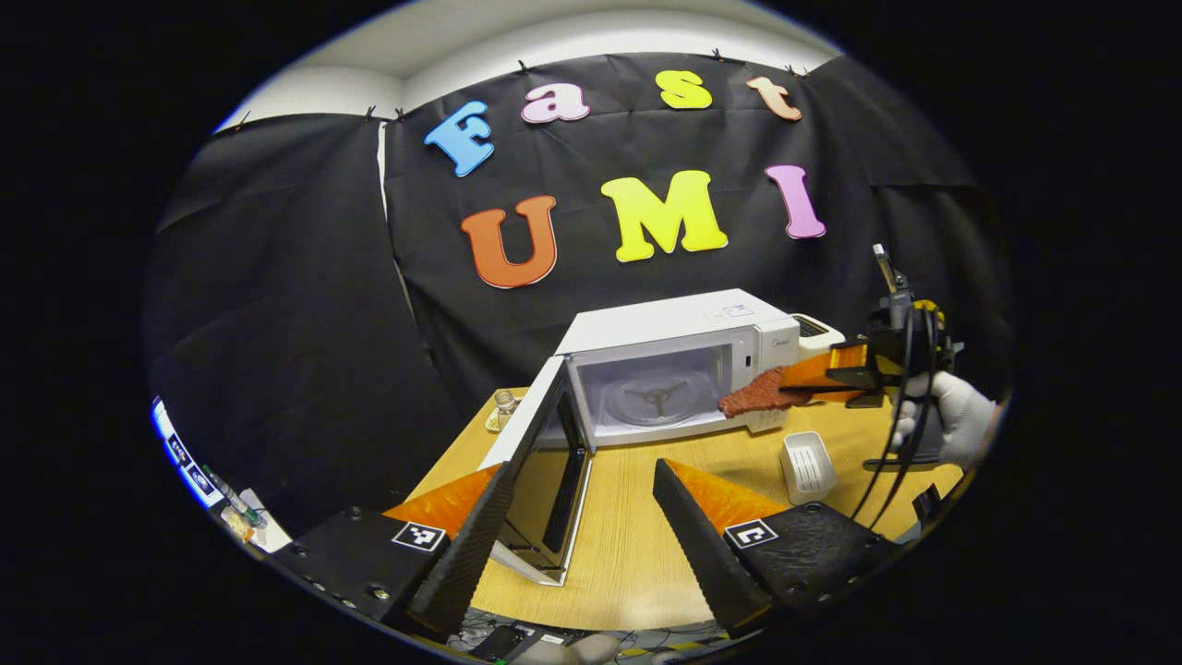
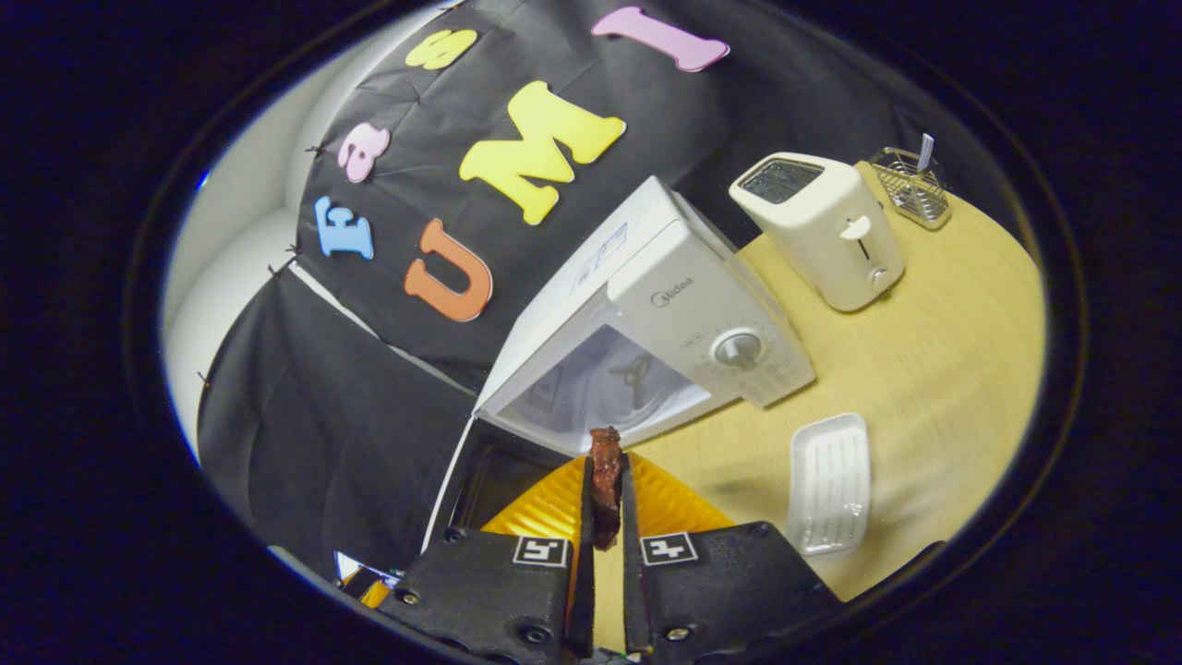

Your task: Open the microwave oven with the left hand, put the food in, and close the microwave oven.

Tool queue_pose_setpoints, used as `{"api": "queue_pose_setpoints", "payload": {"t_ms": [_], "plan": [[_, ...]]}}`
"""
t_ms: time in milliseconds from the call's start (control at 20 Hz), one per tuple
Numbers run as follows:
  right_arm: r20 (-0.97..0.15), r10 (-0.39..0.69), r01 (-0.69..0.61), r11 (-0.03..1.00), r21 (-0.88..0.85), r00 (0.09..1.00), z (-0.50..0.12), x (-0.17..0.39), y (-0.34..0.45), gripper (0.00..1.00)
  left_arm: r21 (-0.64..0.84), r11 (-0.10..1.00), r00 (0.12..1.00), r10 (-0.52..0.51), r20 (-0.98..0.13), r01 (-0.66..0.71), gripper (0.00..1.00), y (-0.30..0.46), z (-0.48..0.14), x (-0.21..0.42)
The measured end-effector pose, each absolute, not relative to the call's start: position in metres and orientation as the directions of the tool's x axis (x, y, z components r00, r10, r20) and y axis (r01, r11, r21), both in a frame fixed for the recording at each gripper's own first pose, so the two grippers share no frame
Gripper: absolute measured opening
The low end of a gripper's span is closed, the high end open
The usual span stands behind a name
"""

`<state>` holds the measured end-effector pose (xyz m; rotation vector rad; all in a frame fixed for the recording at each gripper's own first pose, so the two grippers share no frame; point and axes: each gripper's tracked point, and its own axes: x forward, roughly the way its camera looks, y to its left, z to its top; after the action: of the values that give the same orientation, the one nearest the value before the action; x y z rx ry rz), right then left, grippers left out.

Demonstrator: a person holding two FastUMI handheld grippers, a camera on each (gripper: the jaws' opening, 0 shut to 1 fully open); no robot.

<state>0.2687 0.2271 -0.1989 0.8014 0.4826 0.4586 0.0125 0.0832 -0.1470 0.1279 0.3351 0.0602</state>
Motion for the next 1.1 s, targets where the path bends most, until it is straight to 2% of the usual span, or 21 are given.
{"api": "queue_pose_setpoints", "payload": {"t_ms": [350,450,650,800,900,1100], "plan": [[-0.119,0.356,-0.113,0.567,0.816,0.927,-0.213,0.332,0.33,0.16,0.156,0.988,0.943,0.066,-0.327,-0.015,0.94,0.131,-0.168,-0.007],[-0.104,0.343,-0.101,0.529,0.842,0.934,-0.22,0.351,0.351,0.16,0.156,0.987,0.942,0.075,-0.327,-0.024,0.94,0.141,-0.175,-0.009],[-0.132,0.216,0.003,0.512,0.859,0.967,-0.253,0.398,0.356,0.16,0.167,0.985,0.947,0.094,-0.307,-0.044,0.94,0.156,-0.186,-0.005],[-0.159,0.189,0.047,0.493,0.869,0.969,-0.276,0.431,0.366,0.16,0.146,0.988,0.943,0.1,-0.317,-0.056,0.94,0.163,-0.194,-0.003],[-0.192,0.171,0.076,0.524,0.849,0.967,-0.293,0.446,0.371,0.16,0.148,0.987,0.937,0.113,-0.331,-0.067,0.94,0.169,-0.201,-0.008],[-0.18,0.155,0.058,0.581,0.812,0.971,-0.301,0.46,0.379,0.16,0.15,0.986,0.929,0.127,-0.347,-0.078,0.94,0.177,-0.206,-0.006]]}}
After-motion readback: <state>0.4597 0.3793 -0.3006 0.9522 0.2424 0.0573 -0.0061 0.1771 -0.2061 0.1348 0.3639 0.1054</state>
